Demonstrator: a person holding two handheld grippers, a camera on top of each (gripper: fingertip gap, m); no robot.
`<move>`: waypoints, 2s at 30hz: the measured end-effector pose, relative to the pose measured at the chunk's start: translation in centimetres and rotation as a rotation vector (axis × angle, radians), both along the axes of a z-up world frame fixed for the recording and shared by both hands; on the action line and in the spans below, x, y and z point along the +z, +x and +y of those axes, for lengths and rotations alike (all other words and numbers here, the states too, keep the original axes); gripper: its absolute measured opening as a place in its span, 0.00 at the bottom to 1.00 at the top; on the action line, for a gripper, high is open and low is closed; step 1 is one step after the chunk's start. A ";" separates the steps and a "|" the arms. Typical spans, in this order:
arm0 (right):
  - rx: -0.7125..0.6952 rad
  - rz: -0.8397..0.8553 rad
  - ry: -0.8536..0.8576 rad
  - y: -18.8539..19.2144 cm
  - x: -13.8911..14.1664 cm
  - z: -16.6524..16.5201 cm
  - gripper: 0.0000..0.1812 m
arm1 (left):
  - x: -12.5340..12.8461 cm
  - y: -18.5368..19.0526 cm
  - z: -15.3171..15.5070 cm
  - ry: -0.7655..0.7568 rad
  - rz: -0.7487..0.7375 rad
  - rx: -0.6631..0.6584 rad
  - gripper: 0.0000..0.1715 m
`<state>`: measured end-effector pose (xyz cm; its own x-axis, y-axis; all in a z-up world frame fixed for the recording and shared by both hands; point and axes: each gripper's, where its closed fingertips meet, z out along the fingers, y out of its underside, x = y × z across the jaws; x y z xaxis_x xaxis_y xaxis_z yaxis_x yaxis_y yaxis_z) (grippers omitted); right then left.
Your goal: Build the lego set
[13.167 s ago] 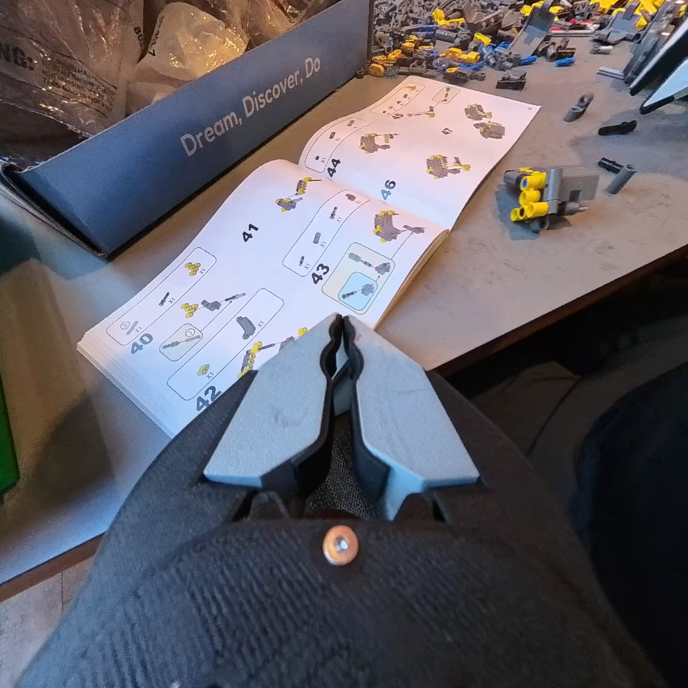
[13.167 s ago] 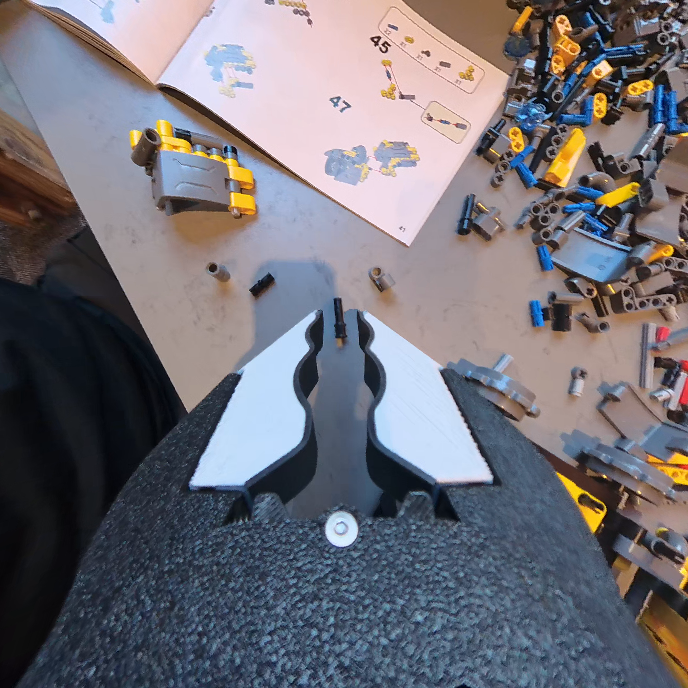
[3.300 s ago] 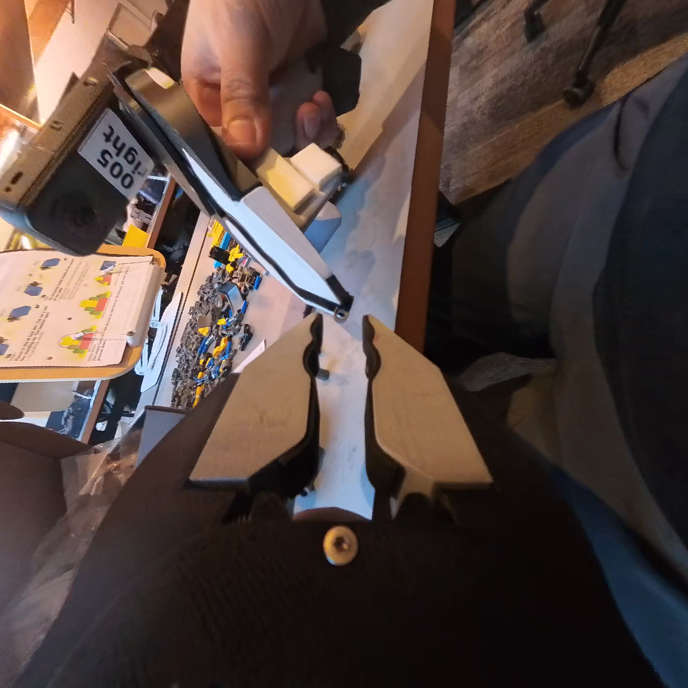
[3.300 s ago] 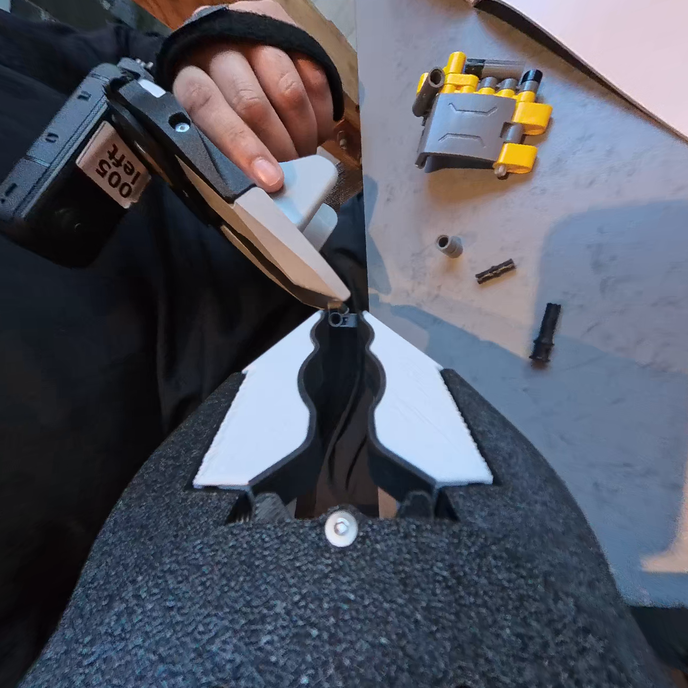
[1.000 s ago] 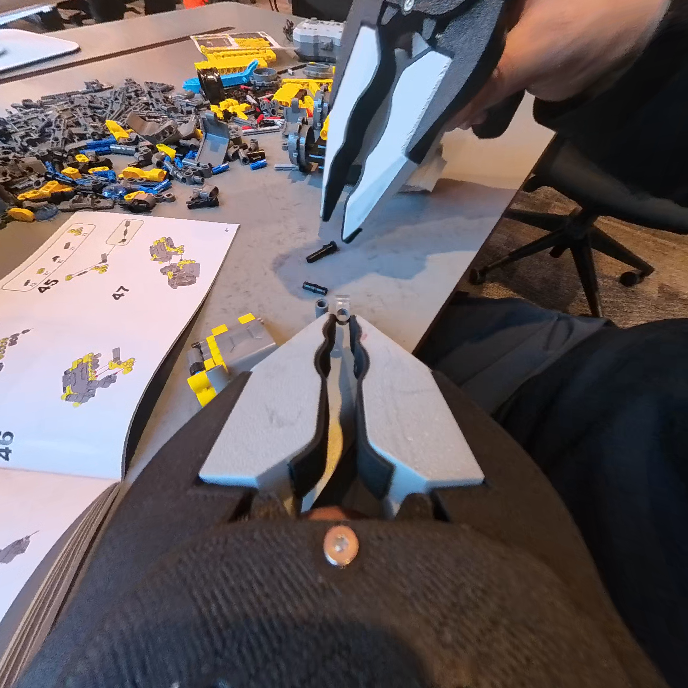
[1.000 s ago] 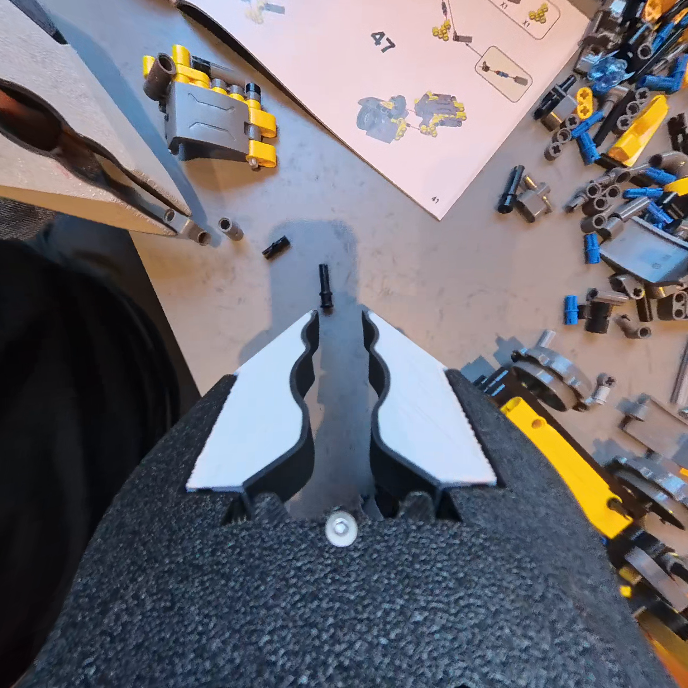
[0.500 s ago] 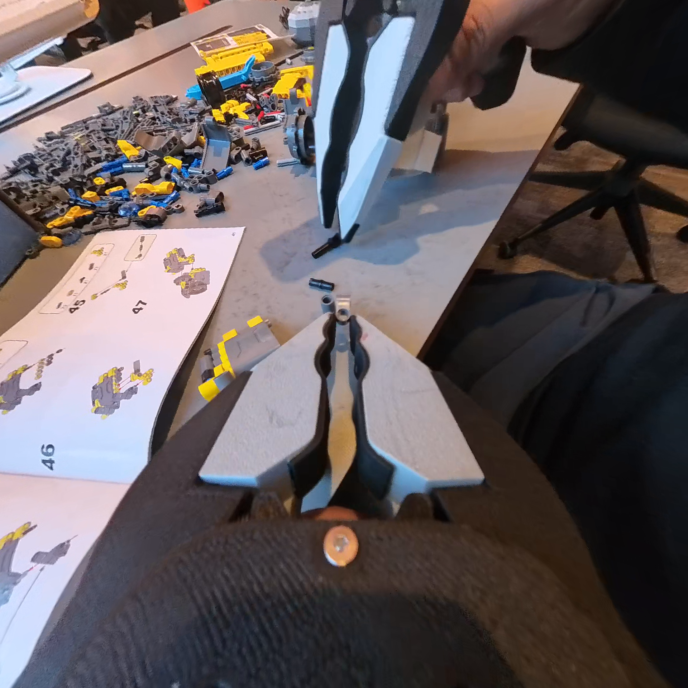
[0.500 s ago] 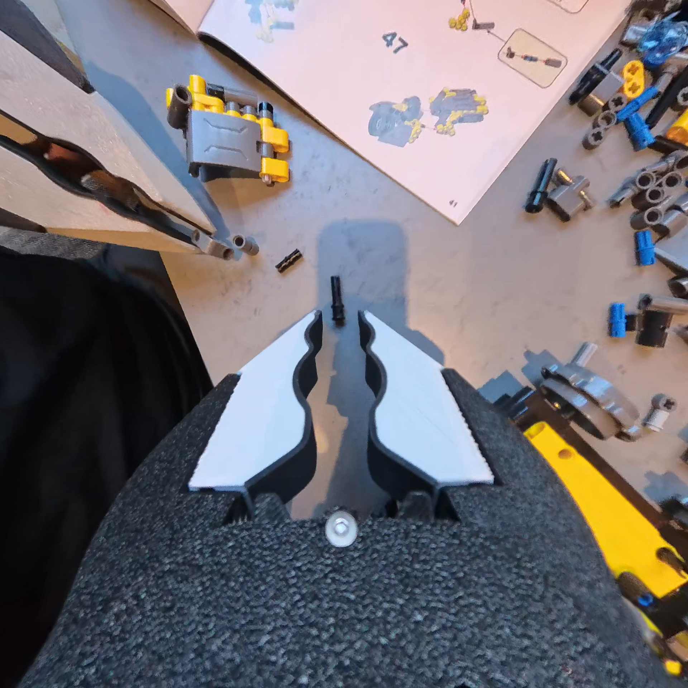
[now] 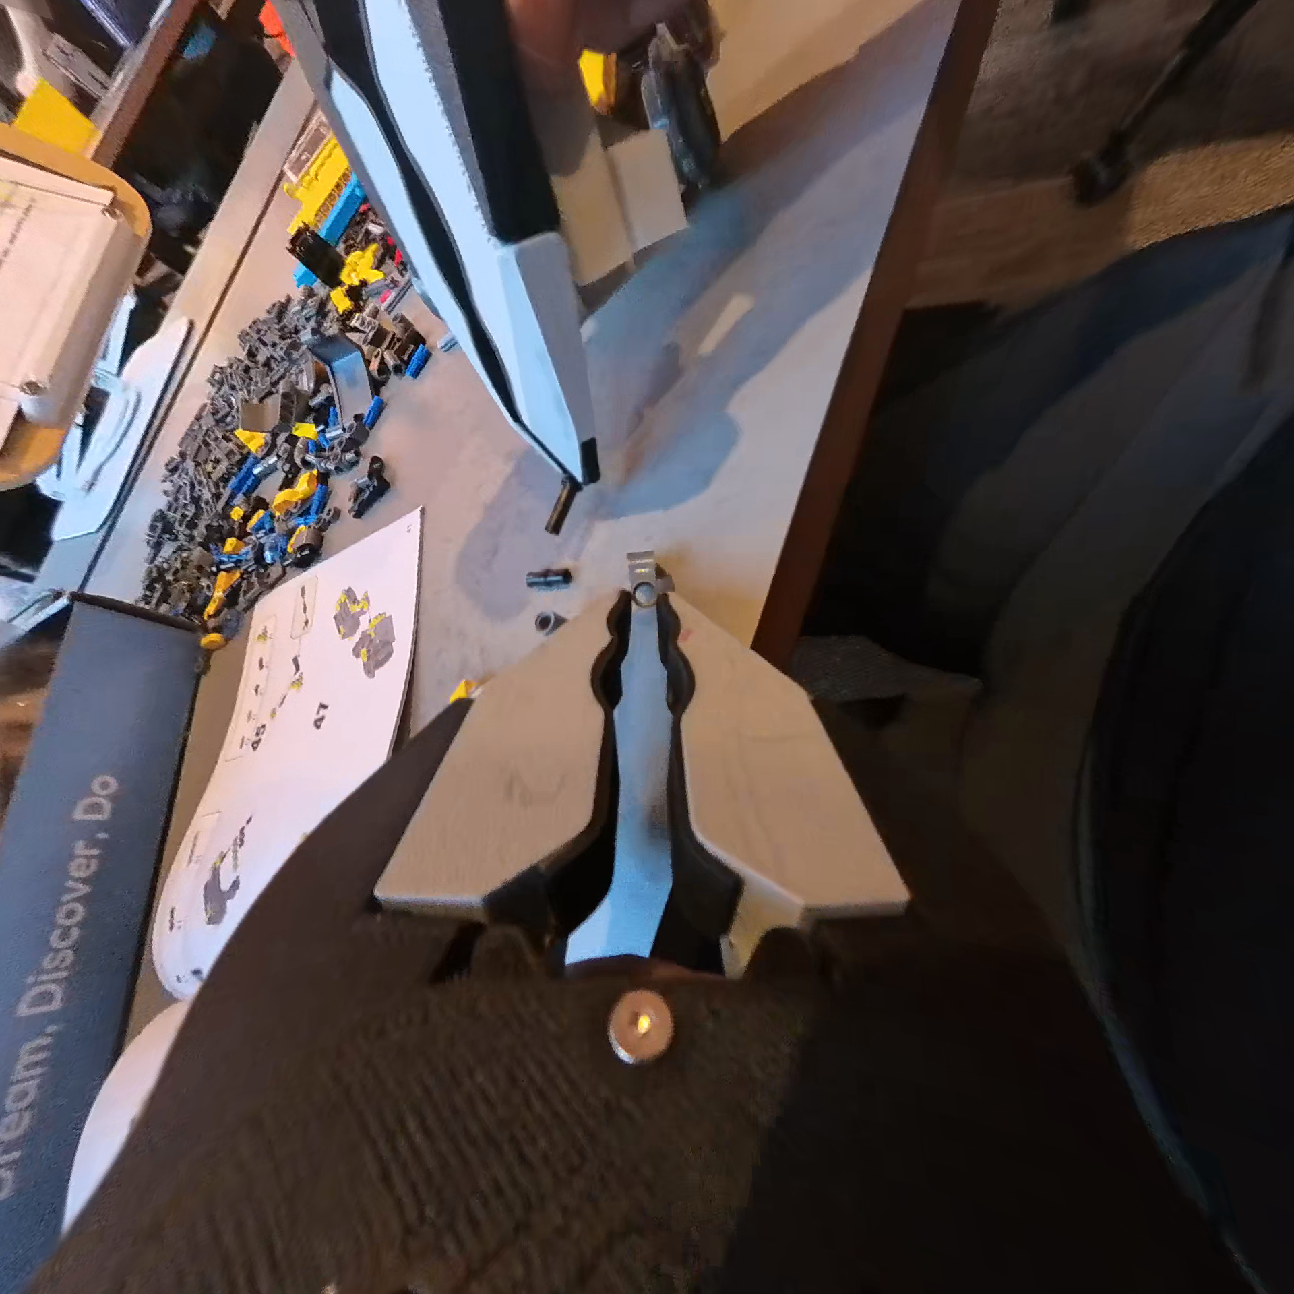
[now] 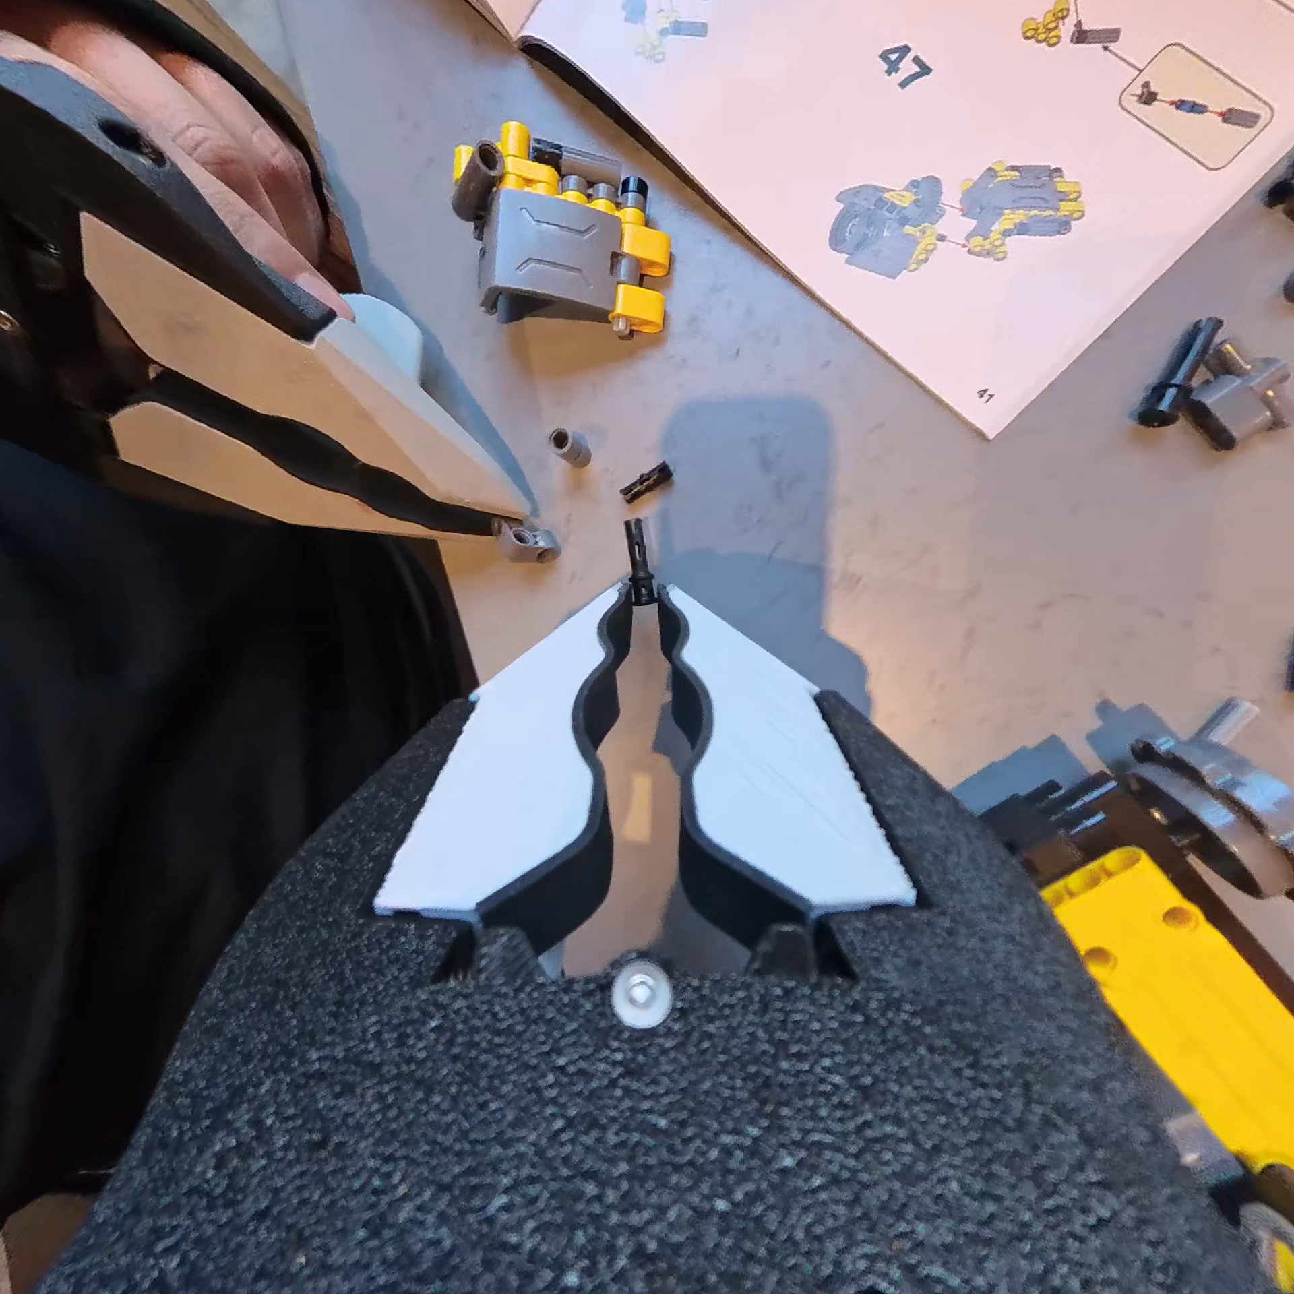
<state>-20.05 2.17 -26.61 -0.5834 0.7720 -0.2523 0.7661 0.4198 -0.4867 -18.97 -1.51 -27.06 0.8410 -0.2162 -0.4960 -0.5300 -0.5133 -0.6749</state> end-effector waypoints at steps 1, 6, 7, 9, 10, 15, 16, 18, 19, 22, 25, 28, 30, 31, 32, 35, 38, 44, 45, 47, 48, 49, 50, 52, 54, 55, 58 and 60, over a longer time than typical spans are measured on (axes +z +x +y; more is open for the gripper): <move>0.000 0.003 -0.001 0.1 0.1 0.0 0.04 | 0.0 0.1 0.0 0.002 0.005 -0.001 0.03; 0.000 0.012 -0.002 0.5 0.3 -0.1 0.04 | 0.1 0.7 0.0 0.002 -0.049 -0.013 0.07; 0.000 0.014 -0.004 0.6 0.4 -0.1 0.04 | 0.2 0.8 0.0 0.003 -0.066 -0.010 0.08; 0.007 0.016 -0.006 0.8 0.4 -0.3 0.04 | 0.2 0.8 0.0 0.004 -0.089 -0.005 0.09; 0.010 0.018 -0.003 0.9 0.4 -0.3 0.04 | 0.2 0.8 0.0 0.005 -0.096 -0.002 0.10; 0.051 0.000 -0.003 1.9 0.8 -0.9 0.04 | 0.3 1.3 -0.3 0.005 -0.165 -0.014 0.14; 0.062 -0.004 -0.009 2.2 1.0 -1.1 0.04 | 0.3 1.4 -0.4 0.007 -0.181 -0.014 0.14; 0.085 -0.008 -0.014 2.6 1.5 -1.5 0.04 | 0.6 1.2 -0.5 0.017 -0.196 -0.009 0.14; 0.095 -0.006 -0.012 2.8 1.7 -1.6 0.04 | 0.9 1.0 -0.5 0.026 -0.195 -0.004 0.14; 0.129 -0.014 -0.047 3.2 2.4 -2.7 0.04 | 1.8 0.7 -0.4 0.055 -0.175 0.001 0.14; 0.155 -0.021 -0.050 3.2 2.5 -3.6 0.04 | 2.1 0.8 -0.2 0.076 -0.141 -0.001 0.13; 0.172 -0.031 -0.057 3.2 2.2 -4.3 0.03 | 2.0 1.1 -0.1 0.076 -0.146 -0.003 0.13; 0.176 -0.034 -0.061 3.2 2.2 -4.5 0.03 | 2.0 1.2 -0.1 0.076 -0.138 -0.007 0.12; 0.179 -0.036 -0.066 3.3 2.2 -4.6 0.03 | 2.0 1.3 -0.1 0.078 -0.132 -0.010 0.11; 0.182 -0.037 -0.073 3.3 2.3 -4.8 0.03 | 2.1 1.4 -0.1 0.079 -0.127 -0.017 0.10; 0.189 -0.040 -0.083 3.3 2.4 -5.1 0.04 | 2.0 1.7 -0.1 0.078 -0.112 -0.027 0.07; 0.188 -0.045 -0.078 3.2 2.3 -5.0 0.03 | 2.0 1.4 -0.2 0.078 -0.096 -0.016 0.07; 0.192 -0.050 -0.072 3.3 2.3 -4.9 0.04 | 1.9 1.3 -0.2 0.073 -0.086 -0.021 0.09; 0.193 -0.051 -0.072 3.3 2.4 -5.0 0.04 | 1.9 1.4 -0.2 0.074 -0.075 -0.028 0.07; 0.193 -0.053 -0.067 3.3 2.2 -4.9 0.04 | 2.0 1.6 -0.2 0.081 -0.044 -0.041 0.03; 0.189 -0.058 -0.062 3.3 2.1 -4.7 0.03 | 2.0 1.7 -0.2 0.083 -0.028 -0.043 0.03; 0.184 -0.061 -0.056 3.3 2.0 -4.5 0.03 | 2.0 1.7 -0.2 0.082 -0.015 -0.045 0.03; 0.180 -0.062 -0.051 3.3 1.9 -4.4 0.03 | 2.0 1.7 -0.3 0.081 -0.008 -0.045 0.03; 0.176 -0.063 -0.054 3.3 2.0 -4.2 0.03 | 1.9 1.7 -0.3 0.081 -0.002 -0.048 0.02; 0.172 -0.055 -0.053 3.2 2.1 -4.2 0.03 | 1.9 1.7 -0.3 0.086 0.010 -0.047 0.02; 0.167 -0.046 -0.052 3.1 2.1 -4.1 0.04 | 2.0 1.5 -0.2 0.092 0.018 -0.039 0.02; 0.129 -0.006 -0.097 2.5 2.9 -3.7 0.04 | 2.7 1.1 0.0 0.146 -0.033 -0.012 0.02; 0.067 0.050 -0.176 1.8 4.1 -3.2 0.08 | 3.5 0.7 -0.1 0.200 -0.090 0.002 0.02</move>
